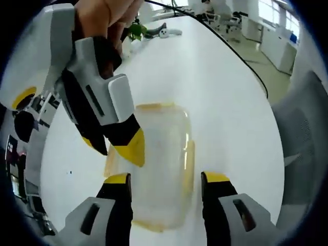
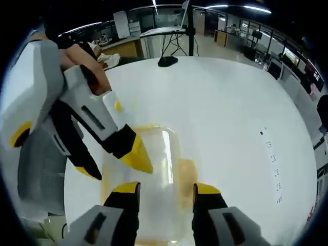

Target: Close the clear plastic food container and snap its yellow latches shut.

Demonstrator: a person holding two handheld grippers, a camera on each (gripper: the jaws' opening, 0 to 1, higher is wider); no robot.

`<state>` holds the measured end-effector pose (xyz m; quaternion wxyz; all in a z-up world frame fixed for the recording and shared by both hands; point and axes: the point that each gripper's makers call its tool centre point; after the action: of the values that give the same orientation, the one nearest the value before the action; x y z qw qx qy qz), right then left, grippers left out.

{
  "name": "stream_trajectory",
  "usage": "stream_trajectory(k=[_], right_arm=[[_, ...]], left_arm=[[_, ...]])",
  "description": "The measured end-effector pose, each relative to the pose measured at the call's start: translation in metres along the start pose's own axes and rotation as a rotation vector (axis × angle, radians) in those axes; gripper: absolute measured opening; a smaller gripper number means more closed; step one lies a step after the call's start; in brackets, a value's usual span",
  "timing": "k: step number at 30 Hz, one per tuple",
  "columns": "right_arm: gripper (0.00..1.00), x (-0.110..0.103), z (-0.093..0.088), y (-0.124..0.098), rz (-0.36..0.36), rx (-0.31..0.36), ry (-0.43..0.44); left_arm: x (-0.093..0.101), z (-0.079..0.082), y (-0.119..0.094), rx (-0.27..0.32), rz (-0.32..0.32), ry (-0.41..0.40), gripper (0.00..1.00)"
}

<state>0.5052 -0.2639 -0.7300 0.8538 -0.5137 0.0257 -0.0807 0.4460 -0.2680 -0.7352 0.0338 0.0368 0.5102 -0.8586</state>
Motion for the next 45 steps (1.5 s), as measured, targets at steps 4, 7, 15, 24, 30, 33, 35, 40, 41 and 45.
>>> stream_trajectory(k=[4, 7, 15, 24, 30, 33, 35, 40, 41, 45], right_arm=[[0.39, 0.000, -0.001, 0.001, 0.022, -0.018, 0.004], [0.38, -0.001, -0.002, 0.002, 0.044, -0.028, 0.011], [0.35, -0.003, -0.002, 0.004, 0.096, -0.053, 0.012], [0.34, -0.005, -0.001, 0.005, 0.128, -0.085, -0.019], [0.33, -0.005, -0.001, 0.007, 0.138, -0.128, -0.036], [0.32, -0.007, -0.002, 0.008, 0.166, -0.150, -0.041], [0.31, -0.008, -0.002, 0.009, 0.190, -0.178, -0.037], [0.29, -0.010, 0.001, 0.016, 0.252, -0.175, -0.028], [0.30, -0.011, 0.000, 0.014, 0.251, -0.168, -0.014], [0.30, -0.009, -0.002, 0.012, 0.247, -0.157, -0.008]], left_arm=[[-0.002, 0.000, 0.001, 0.001, 0.030, 0.006, 0.49], [-0.001, 0.000, 0.002, 0.004, 0.045, 0.004, 0.49], [-0.004, 0.000, 0.003, 0.017, 0.090, 0.009, 0.48], [-0.004, -0.001, 0.004, 0.017, 0.111, 0.024, 0.46], [-0.005, -0.001, 0.005, 0.040, 0.138, 0.015, 0.42], [-0.005, -0.004, 0.004, 0.004, 0.188, 0.040, 0.38], [-0.006, -0.004, 0.005, 0.014, 0.190, 0.022, 0.38], [-0.004, -0.001, 0.005, 0.005, 0.186, 0.020, 0.37], [-0.001, -0.001, 0.005, 0.011, 0.186, 0.018, 0.38], [-0.001, 0.000, 0.006, 0.013, 0.189, 0.018, 0.38]])
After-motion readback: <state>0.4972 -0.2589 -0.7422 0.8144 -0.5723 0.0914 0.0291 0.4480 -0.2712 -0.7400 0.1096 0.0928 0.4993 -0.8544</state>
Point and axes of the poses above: the point that each gripper's makers call its tool centre point, and the gripper's own axes: y roughly forward along the fingers, x roughly to its right, z roughly out of its top, and after that the axes turned 9 degrees about -z, right-handed
